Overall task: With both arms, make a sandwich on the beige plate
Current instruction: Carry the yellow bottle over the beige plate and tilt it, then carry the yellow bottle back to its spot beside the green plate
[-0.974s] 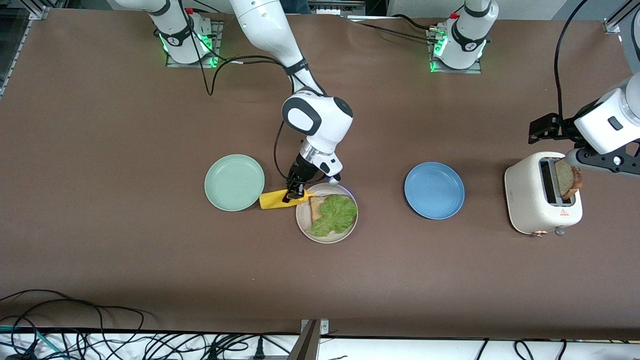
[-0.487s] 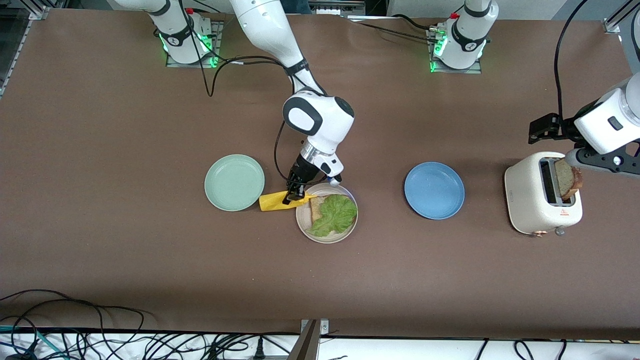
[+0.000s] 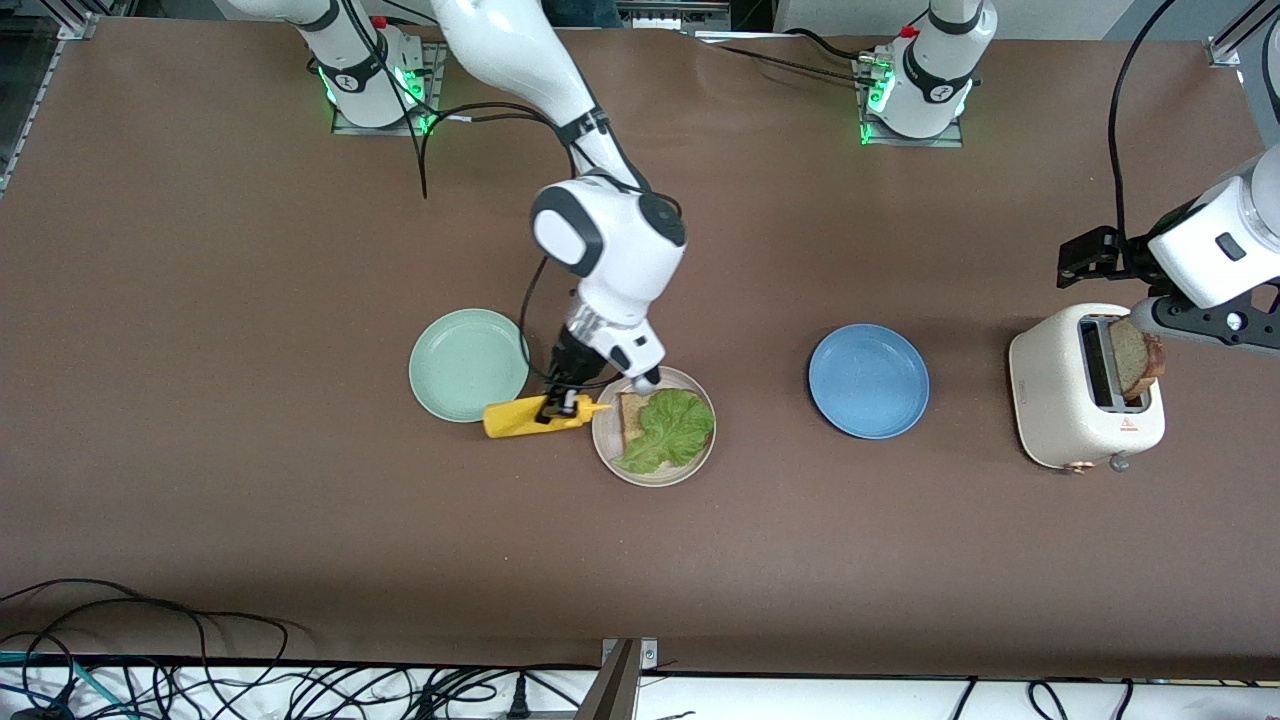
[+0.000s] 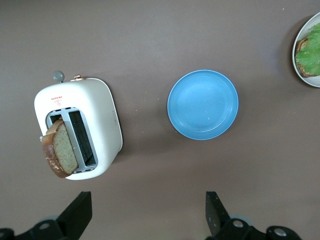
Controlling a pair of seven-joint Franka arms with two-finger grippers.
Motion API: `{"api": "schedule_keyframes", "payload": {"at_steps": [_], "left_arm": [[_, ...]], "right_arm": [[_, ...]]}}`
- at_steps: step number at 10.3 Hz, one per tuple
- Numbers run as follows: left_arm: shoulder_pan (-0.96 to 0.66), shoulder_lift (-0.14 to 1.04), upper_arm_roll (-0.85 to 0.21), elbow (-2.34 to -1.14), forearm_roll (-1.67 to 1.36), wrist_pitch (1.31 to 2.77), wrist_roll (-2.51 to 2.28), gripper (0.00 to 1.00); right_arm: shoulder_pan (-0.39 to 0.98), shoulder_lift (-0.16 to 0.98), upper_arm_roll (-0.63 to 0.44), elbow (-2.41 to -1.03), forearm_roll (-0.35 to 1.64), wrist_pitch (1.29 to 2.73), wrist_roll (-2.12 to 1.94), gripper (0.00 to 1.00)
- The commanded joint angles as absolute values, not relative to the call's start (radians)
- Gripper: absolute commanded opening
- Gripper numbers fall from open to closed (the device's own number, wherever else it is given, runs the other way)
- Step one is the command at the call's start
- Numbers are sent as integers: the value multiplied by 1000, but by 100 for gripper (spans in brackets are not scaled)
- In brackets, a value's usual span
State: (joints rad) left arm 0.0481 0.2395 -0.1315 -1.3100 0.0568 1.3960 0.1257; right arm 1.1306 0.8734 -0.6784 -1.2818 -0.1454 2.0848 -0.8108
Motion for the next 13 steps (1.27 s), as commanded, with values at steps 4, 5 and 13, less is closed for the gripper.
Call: {"api": "schedule_keyframes", "payload": {"at_steps": [4, 5, 13], "left_arm": [[54, 230, -130, -1315, 31, 1390, 143, 100], [54, 230, -130, -1315, 31, 1390, 143, 100], [54, 230, -130, -1315, 31, 1390, 143, 100]], "right_arm": [[820, 661, -675, -1296, 290, 1857, -1148, 0], [758, 649, -675, -1310, 378, 1803, -1214, 0], [359, 568, -675, -1664, 834, 1550, -1791, 0]]}}
